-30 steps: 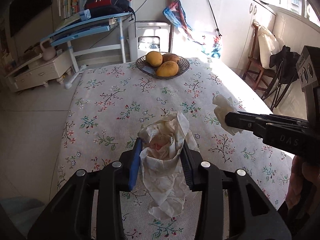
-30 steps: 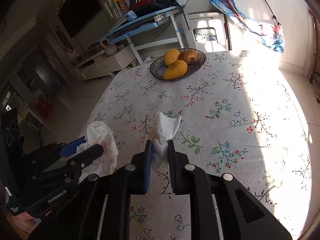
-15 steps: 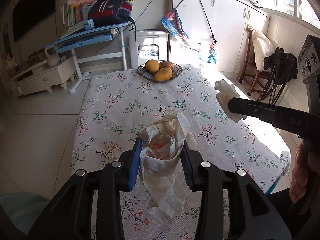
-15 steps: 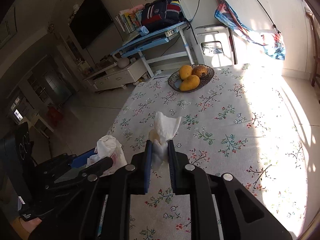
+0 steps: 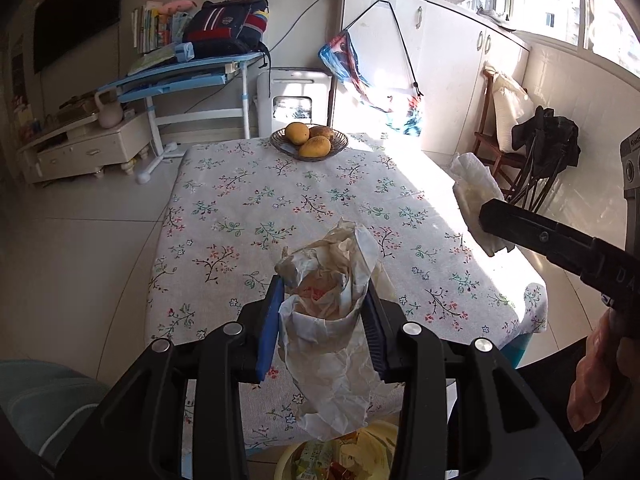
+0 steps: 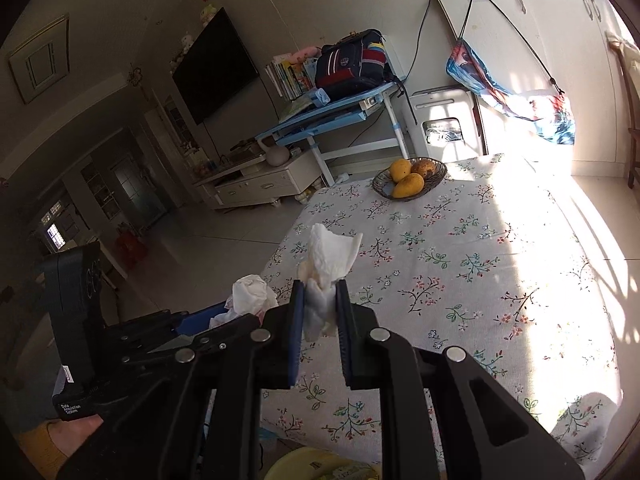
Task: Collect trash
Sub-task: 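Lift both tissues and carry them toward the yellow basin, then open the left tool over the yellow basin to drop the large tissue, then lower the small tissue into the yellow basin and open the right tool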
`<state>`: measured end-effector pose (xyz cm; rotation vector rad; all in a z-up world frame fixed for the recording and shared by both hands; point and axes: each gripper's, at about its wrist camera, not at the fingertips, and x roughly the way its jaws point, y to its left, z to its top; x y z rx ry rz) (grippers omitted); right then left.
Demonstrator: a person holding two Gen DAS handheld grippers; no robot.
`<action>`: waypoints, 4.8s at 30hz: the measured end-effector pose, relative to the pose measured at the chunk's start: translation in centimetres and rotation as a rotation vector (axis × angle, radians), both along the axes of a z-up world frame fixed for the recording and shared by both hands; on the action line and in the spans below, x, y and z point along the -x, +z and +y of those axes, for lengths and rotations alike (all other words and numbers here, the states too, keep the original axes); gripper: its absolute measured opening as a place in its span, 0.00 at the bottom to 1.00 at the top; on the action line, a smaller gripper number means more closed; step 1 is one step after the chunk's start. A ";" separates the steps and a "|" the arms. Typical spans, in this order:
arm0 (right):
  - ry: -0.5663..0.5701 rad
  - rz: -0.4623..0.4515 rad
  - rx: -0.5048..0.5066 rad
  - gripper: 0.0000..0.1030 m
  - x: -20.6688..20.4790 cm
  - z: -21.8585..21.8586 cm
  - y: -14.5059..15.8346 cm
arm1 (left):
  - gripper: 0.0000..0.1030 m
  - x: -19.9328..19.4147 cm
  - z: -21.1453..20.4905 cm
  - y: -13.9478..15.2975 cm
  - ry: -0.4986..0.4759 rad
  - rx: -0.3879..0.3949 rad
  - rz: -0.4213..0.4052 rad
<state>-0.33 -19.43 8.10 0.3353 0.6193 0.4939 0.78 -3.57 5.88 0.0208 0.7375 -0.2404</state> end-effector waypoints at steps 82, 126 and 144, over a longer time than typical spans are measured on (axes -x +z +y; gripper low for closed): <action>0.029 0.049 0.059 0.17 13.9 3.5 -2.8 | 0.72 15.2 1.9 -9.8 -0.056 0.089 0.204; 0.156 0.213 0.294 0.19 14.1 8.7 -8.0 | 0.85 16.0 5.0 -7.6 0.154 0.063 0.016; 0.177 0.278 0.374 0.19 12.7 10.7 -10.6 | 0.86 16.0 4.7 -7.5 0.157 0.044 0.000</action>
